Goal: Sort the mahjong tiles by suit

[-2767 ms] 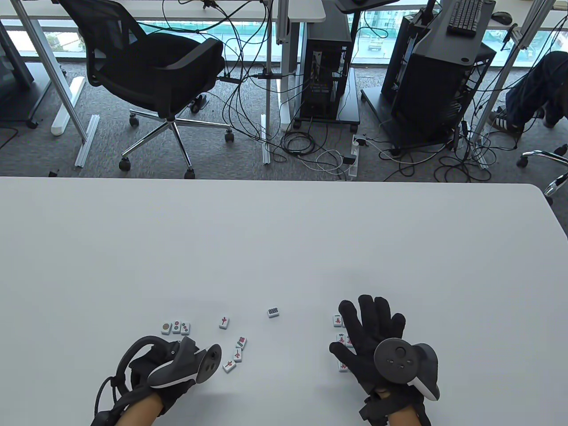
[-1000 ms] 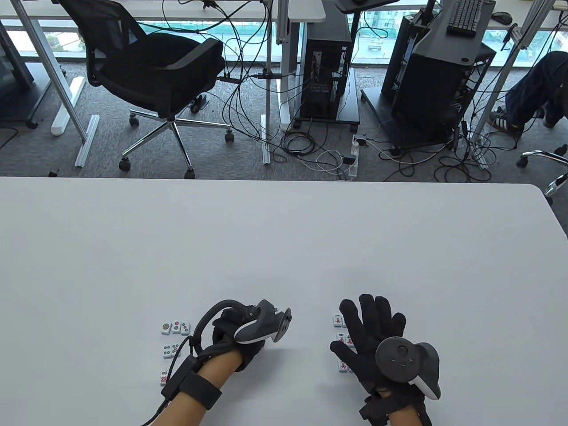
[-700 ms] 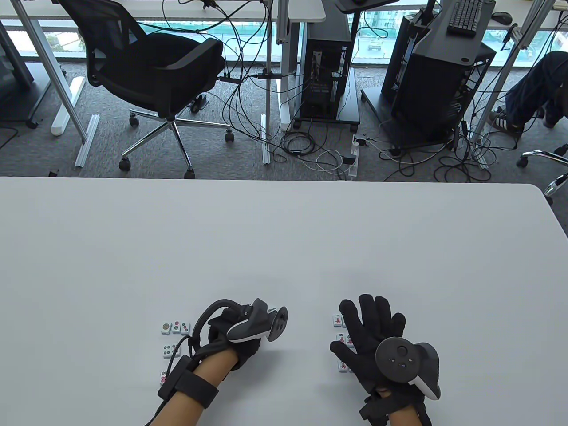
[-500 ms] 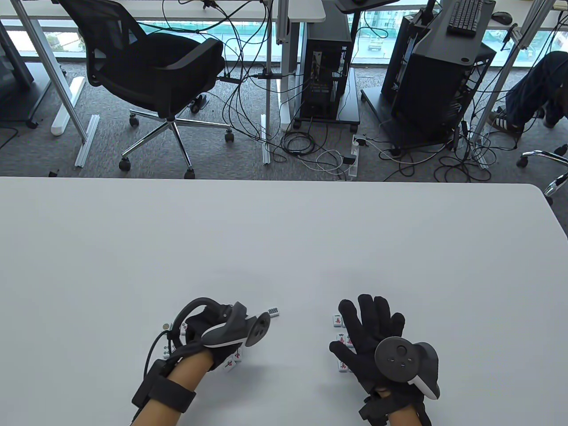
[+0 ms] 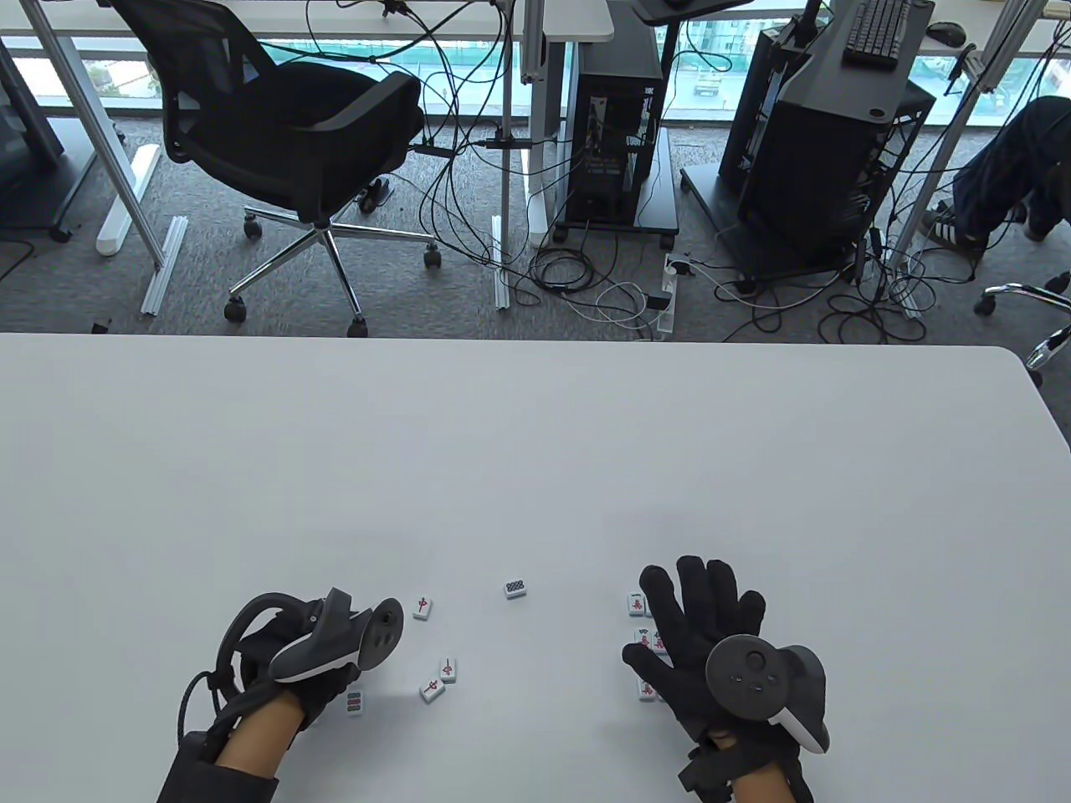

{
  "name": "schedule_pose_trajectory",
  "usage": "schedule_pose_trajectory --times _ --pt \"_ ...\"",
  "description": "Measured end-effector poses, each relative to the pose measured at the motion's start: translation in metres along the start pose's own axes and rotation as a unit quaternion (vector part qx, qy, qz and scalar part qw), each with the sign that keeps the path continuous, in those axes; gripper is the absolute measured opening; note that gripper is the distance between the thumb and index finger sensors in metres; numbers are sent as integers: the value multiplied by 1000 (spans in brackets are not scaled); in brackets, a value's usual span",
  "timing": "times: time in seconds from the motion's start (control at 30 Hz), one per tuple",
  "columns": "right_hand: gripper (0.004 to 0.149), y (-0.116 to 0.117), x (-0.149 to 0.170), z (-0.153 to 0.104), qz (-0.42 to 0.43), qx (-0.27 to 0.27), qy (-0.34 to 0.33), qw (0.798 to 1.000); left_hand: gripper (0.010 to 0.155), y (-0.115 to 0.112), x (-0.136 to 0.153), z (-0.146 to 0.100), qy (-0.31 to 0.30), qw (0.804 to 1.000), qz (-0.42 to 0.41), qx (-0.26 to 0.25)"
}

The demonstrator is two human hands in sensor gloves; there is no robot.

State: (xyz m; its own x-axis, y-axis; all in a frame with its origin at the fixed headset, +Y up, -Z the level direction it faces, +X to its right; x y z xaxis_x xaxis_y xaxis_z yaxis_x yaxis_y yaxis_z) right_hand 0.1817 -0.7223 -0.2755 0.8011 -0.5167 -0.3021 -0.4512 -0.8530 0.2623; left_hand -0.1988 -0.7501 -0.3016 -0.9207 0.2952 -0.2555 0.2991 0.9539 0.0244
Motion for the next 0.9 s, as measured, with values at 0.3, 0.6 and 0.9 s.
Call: schedule_pose_trajectory --times 0.3,0.6,0.9 --pt "75 0 0 0 2 -1 0 1000 61 -11 -3 1 2 1000 25 7" --pt "75 1 -1 1 1 -3 -1 1000 63 -16 -5 -2 2 999 49 14" --pt "75 1 -1 1 6 -2 -5 1000 59 27 -16 3 -6 999 16 -38"
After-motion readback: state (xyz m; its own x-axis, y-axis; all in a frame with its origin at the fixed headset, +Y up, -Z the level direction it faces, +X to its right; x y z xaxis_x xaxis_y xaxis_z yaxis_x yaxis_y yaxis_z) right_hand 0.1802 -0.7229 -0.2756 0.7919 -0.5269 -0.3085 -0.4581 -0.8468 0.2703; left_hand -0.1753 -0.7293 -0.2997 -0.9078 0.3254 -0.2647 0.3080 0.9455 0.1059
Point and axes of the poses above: the tracker on the back of each hand, its own x axis roughly to the little-finger side, its own z axis roughly from the wrist to the fingertips, y = z × x, the point moved 3 cm from there along z, roughly from the wrist to the fingertips, and after that the axes turned 12 degrees about -x, right-handed, at the moved point
